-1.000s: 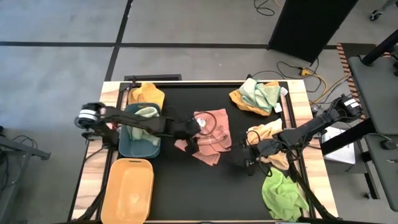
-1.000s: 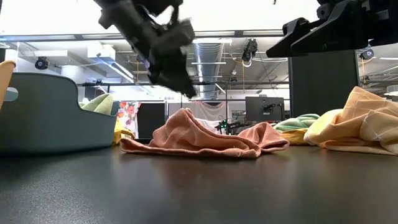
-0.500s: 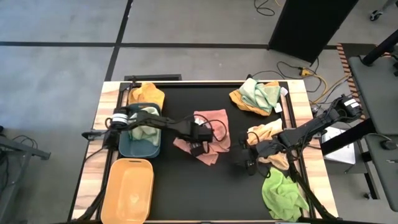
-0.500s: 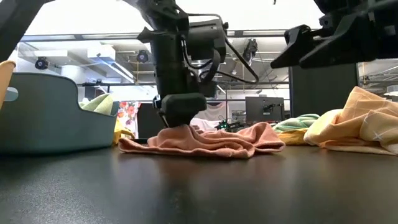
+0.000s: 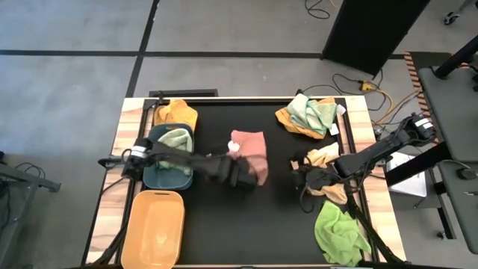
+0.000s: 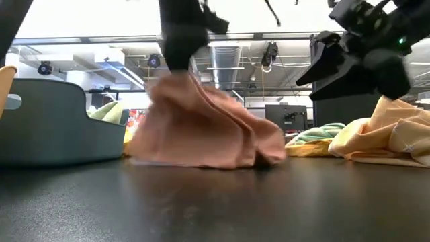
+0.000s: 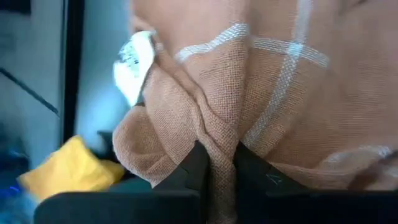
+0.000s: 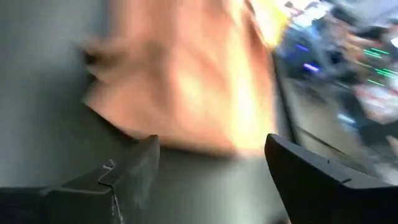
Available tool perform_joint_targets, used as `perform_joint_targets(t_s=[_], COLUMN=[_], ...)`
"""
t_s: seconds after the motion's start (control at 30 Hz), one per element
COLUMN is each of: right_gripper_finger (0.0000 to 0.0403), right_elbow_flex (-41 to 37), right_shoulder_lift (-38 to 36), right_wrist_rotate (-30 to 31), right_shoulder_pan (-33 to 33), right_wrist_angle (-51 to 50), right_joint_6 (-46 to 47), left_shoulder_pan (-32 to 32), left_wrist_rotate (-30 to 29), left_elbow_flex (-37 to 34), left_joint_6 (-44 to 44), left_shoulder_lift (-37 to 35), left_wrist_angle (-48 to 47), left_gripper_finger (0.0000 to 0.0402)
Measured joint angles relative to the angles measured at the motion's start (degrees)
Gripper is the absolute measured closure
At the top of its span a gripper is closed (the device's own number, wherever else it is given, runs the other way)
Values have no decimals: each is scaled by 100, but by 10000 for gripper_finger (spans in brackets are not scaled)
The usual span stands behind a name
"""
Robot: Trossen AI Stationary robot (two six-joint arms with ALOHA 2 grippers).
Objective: Sort towels by color in basket
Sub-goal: Put the pink kitchen towel into the yellow bin
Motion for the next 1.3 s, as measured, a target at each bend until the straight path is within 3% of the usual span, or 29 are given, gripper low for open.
perform_joint_targets(t_s=[0.1,0.27,0.4,0.67,0.8,0.93,1.1,1.17,1.3], right_gripper_finger=[127,134,138,147,151,150,142,139,136], right_elbow_flex=[-1,-2,-2,-7,-7,-7,-7,-7,-7], right_shoulder_lift=[-78,-101,-103,-105,-105,-105,-105,-105,-105], right_wrist_rotate=[428,409,279,-220,-359,-363,-359,-343,-311], right_shoulder_pan=[-74,-242,-366,-517,-542,-542,-542,-542,-626], right_wrist_angle=[-98,-10,46,387,649,869,1343,1615,2147], right_joint_6=[4,-39,-118,-352,-499,-792,-1234,-1379,-1641], left_shoulder_pan=[-609,-1616,-2542,-4075,-4642,-5122,-5629,-5794,-6040], left_wrist_rotate=[35,102,43,-294,-814,-1953,-3239,-3471,-3398], left_elbow_flex=[736,1658,1880,1195,525,5,-266,-274,-159], left_joint_6=[-299,-1443,-2711,-5739,-6470,-6465,-5225,-4663,-3441], left_shoulder_lift=[-142,-668,-986,-1816,-2436,-3005,-3678,-3846,-4044], left_wrist_angle=[-595,-608,-618,-606,-627,-608,-618,-590,-120], left_gripper_finger=[378,378,378,377,377,377,378,378,378])
